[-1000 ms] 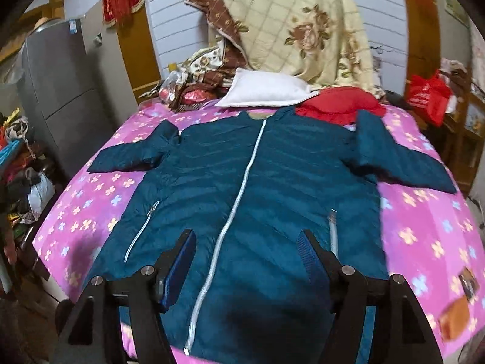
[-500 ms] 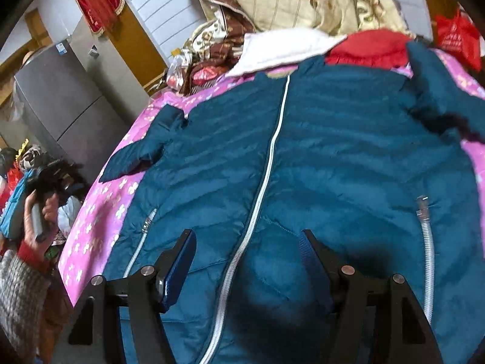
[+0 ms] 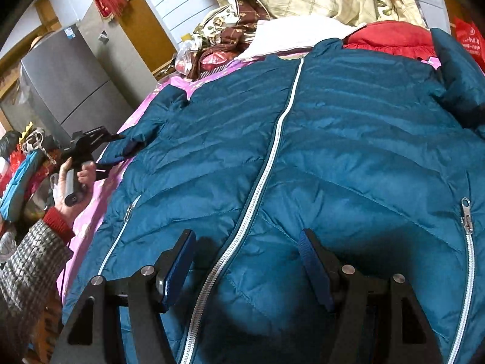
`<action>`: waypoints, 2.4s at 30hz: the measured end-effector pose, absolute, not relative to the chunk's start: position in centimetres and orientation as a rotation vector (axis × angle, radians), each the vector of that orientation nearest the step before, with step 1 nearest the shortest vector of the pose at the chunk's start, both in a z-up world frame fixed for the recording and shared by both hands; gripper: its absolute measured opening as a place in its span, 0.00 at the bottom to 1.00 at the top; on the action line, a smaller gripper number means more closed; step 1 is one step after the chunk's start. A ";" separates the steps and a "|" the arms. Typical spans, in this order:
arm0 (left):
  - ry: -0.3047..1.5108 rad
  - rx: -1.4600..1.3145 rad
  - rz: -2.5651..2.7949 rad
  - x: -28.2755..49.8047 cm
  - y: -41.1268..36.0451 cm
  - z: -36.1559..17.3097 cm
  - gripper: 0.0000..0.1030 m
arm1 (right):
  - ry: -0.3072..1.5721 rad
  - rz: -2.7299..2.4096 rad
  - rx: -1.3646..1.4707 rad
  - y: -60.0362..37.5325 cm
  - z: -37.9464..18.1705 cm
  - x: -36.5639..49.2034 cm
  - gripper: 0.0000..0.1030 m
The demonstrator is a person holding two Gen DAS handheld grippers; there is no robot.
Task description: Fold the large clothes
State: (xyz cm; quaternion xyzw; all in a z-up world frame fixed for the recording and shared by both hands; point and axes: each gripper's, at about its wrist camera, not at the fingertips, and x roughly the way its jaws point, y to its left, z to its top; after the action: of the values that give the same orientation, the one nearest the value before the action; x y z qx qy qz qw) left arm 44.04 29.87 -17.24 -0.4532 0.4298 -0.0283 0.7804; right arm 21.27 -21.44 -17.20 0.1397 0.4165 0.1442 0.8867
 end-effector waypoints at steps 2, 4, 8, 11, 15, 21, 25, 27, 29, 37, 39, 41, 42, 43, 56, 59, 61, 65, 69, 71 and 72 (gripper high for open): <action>0.916 -0.988 -0.052 44.9 30.2 -17.4 0.57 | 0.865 0.305 0.304 -21.7 -17.5 21.3 0.66; 0.907 -0.986 -0.017 45.8 31.1 -17.4 0.57 | 0.864 0.308 0.313 -21.7 -17.6 21.4 0.66; 0.909 -0.956 0.121 47.4 33.4 -16.7 0.55 | 0.859 0.310 0.328 -21.8 -18.0 21.5 0.66; 0.931 -0.868 0.176 48.6 33.6 -15.1 0.16 | 0.856 0.319 0.342 -22.0 -18.2 21.5 0.66; 0.879 -0.677 0.136 49.2 30.3 -9.4 0.11 | 0.854 0.330 0.358 -22.2 -18.3 21.5 0.66; 0.767 -0.496 -0.141 47.0 19.1 -0.3 0.10 | 0.844 0.358 0.426 -23.4 -18.7 21.7 0.66; 0.757 -0.304 -0.337 44.3 7.0 2.6 0.10 | 0.844 0.343 0.443 -23.7 -18.4 21.4 0.65; 0.795 -0.170 -0.402 42.3 1.0 1.8 0.12 | 0.833 0.277 0.462 -25.0 -17.2 20.4 0.65; 0.859 -0.053 -0.466 39.9 -4.4 -0.5 0.15 | 0.759 0.211 0.498 -27.3 -15.2 18.2 0.65; 1.001 0.070 -0.575 32.4 -11.2 -9.2 0.25 | 0.656 -0.065 0.359 -33.7 -8.5 10.6 0.66; 0.995 0.115 -0.575 30.1 -11.2 -9.9 0.25 | 0.662 -0.096 0.319 -33.8 -7.8 9.8 0.66; 0.977 0.111 -0.592 27.8 -10.2 -9.9 0.25 | 0.660 -0.102 0.323 -33.7 -7.0 9.7 0.66; 0.965 0.108 -0.594 26.5 -9.5 -9.7 0.25 | 0.658 -0.099 0.330 -33.6 -6.5 9.7 0.66; 0.952 0.109 -0.591 25.4 -8.6 -9.4 0.25 | 0.658 -0.093 0.332 -33.8 -6.3 9.7 0.66; 0.730 0.020 -0.018 20.9 7.1 -11.9 0.58 | 0.853 0.075 -0.008 -17.1 -7.0 23.9 0.66; 0.708 -0.030 0.043 21.1 9.9 -12.2 0.58 | 0.854 0.094 -0.105 -11.5 -7.6 28.4 0.66; 0.701 -0.052 0.052 21.2 11.1 -12.1 0.58 | 0.856 0.088 -0.157 -8.1 -8.2 31.3 0.66; 0.718 -0.072 0.025 21.6 12.1 -12.7 0.58 | 0.896 0.069 -0.204 -2.7 -10.5 36.5 0.66; 0.773 -0.072 0.010 22.5 12.3 -13.8 0.58 | 0.928 -0.060 -0.336 -0.8 -13.2 40.4 0.66; 0.791 -0.077 0.007 22.6 12.5 -14.0 0.58 | 0.921 -0.155 -0.370 -2.1 -13.3 41.5 0.66; 0.795 -0.080 0.008 22.5 12.5 -14.1 0.58 | 0.911 -0.208 -0.354 -3.7 -12.9 41.9 0.66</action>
State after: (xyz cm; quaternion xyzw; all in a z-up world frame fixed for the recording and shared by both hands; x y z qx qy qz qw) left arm 22.54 12.51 -14.07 -0.0391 0.3870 0.0039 0.9213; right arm 41.89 -3.69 -12.87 -0.1695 0.4370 -0.0999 0.8777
